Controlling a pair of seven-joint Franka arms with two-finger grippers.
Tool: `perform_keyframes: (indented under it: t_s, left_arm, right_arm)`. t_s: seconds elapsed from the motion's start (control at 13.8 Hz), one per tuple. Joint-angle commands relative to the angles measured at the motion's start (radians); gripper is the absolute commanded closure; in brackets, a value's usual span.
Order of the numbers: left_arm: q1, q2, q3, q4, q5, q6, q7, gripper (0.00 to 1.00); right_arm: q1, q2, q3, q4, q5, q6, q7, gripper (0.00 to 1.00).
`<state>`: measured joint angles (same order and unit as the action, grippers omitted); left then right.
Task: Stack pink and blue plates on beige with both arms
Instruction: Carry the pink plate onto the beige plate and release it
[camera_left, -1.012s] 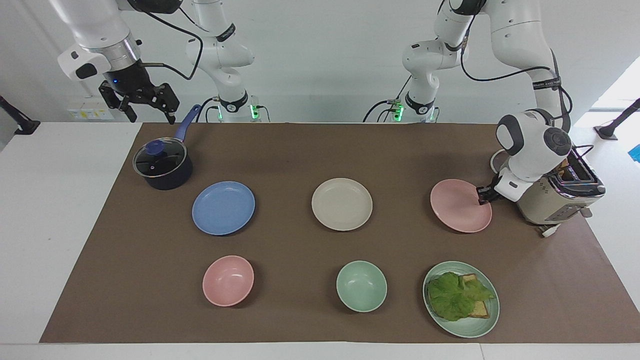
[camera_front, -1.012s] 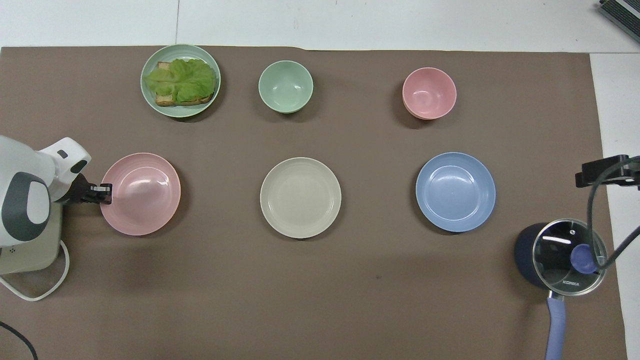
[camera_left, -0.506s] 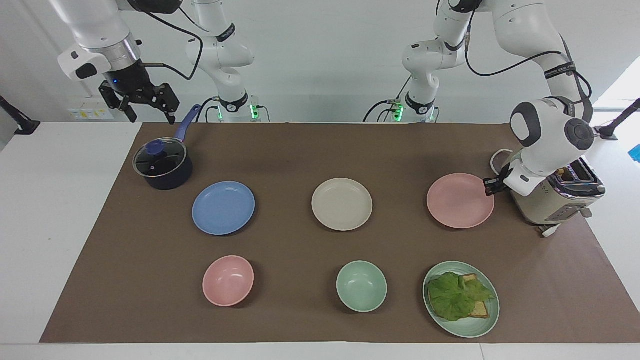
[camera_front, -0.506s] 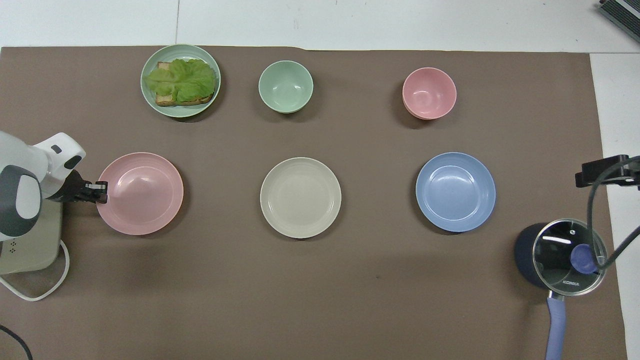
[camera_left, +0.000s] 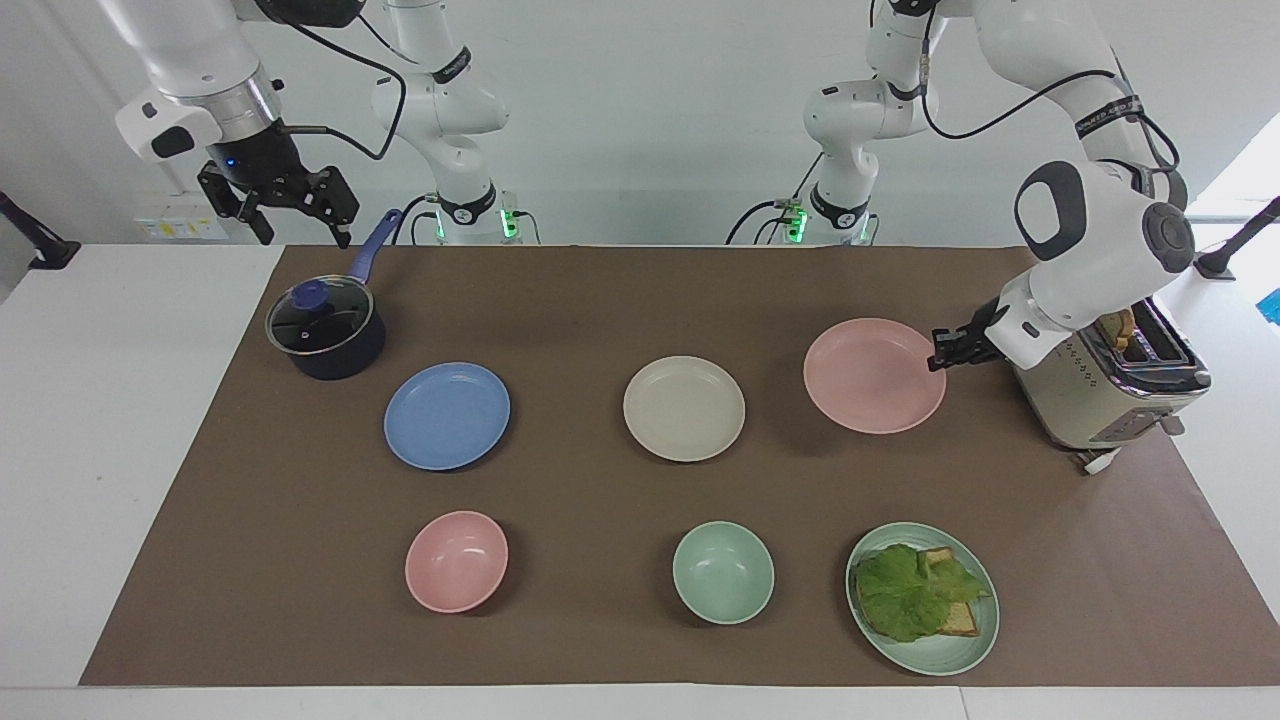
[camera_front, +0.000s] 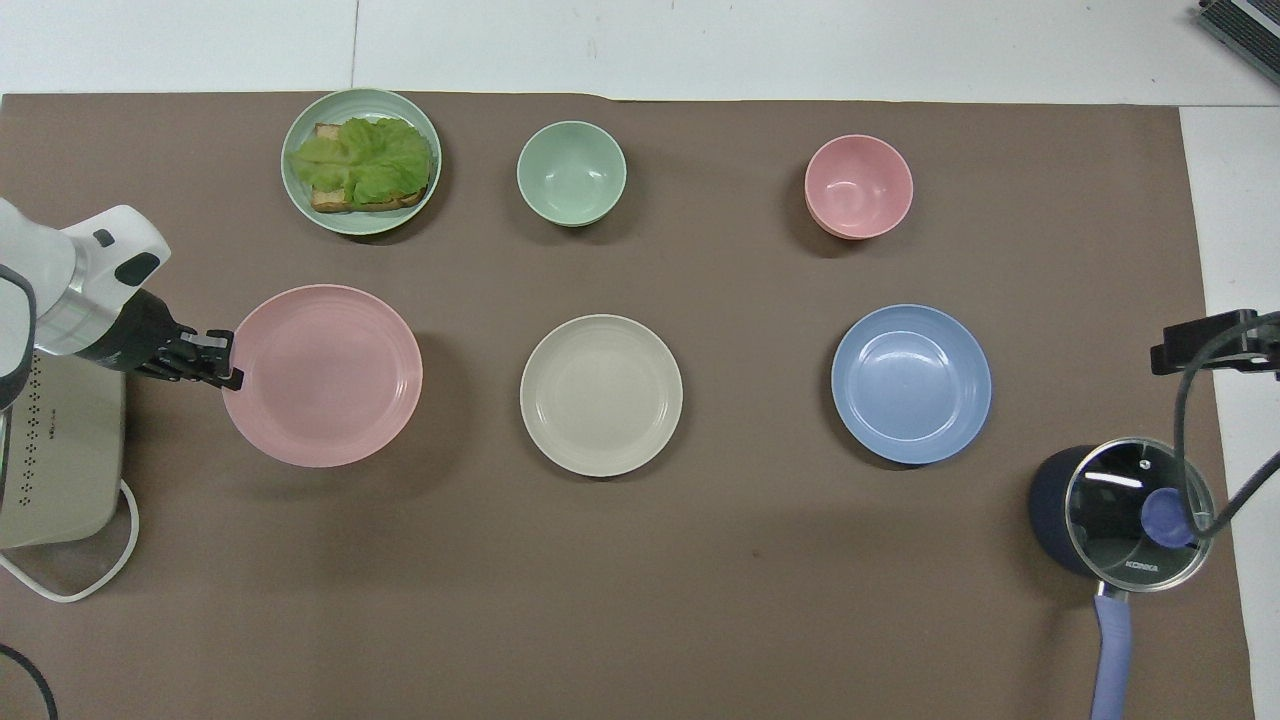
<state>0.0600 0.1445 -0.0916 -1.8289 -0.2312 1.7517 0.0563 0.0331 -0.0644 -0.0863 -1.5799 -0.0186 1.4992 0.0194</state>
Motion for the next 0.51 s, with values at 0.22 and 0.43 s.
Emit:
perform_keyframes:
  t_s: [0.22,0.43]
  left_arm:
    - [-0.221,-0.019,0.001,-0.033,-0.062,0.126,-0.234,1.00]
    - [-0.360,0.012,0.003,-0.059,-0.083,0.289,-0.383,1.00]
  right_arm:
    - [-0.005,-0.002,0.003,-0.002,0.009,0.001,0.002,0.00]
    - [-0.005,-0.002,0.003,-0.002,0.009,0.001,0.002,0.00]
